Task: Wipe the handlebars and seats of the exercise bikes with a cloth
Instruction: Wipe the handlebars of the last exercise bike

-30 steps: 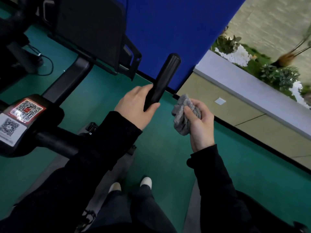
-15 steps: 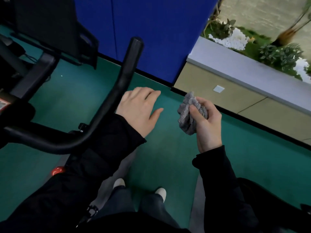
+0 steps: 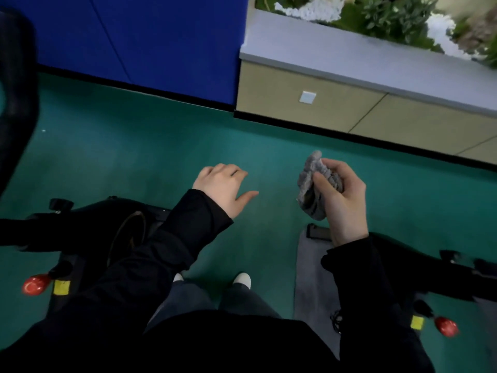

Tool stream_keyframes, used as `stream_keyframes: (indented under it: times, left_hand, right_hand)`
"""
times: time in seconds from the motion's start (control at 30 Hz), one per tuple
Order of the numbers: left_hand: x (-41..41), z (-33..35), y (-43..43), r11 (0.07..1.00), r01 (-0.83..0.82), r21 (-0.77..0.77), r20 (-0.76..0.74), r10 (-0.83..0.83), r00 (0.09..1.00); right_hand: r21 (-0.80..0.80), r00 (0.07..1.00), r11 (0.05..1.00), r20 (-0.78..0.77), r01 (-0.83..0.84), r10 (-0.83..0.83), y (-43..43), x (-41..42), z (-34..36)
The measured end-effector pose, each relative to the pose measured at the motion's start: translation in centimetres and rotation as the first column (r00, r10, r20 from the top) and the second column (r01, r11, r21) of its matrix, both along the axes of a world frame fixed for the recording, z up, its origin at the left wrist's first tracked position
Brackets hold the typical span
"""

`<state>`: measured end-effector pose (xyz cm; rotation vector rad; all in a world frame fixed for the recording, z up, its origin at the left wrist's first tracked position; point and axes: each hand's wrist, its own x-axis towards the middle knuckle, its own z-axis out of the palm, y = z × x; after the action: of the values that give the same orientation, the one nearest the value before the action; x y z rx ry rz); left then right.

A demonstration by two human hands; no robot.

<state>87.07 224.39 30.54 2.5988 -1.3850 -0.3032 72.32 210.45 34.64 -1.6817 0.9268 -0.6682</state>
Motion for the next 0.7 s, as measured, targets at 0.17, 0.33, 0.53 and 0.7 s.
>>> stream_keyframes:
  times: [0.17, 0.33, 0.53, 0.7]
  left_hand:
    - [-2.2, -2.5, -2.1, 0.996, 0.012, 0.085, -0.04, -0.009, 0.999]
    - [-1.9, -3.8, -2.8, 0.991, -0.004, 0.137, -0.038, 0.009, 0.999]
    - [1.6, -4.8, -4.6, 0.987, -0.043, 0.158, -0.078, 0.056, 0.995]
    - [6.6, -5.5, -7.8, 0.987, -0.087, 0.133, -0.141, 0.105, 0.984]
  right_hand:
    - [0.023, 0.997, 0.998, -0.037, 0.062, -0.061, -2.7, -3.5, -1.0]
    - [0.06, 0.994, 0.997, -0.096, 0.053, -0.047, -4.4, -3.6, -2.0]
    - [-0.002, 0.988, 0.999, -0.152, -0.038, 0.037, -6.2, -0.1, -2.6]
    - [-0.025, 0.977, 0.997, -0.205, -0.067, 0.06, -9.3, 4.6, -2.6]
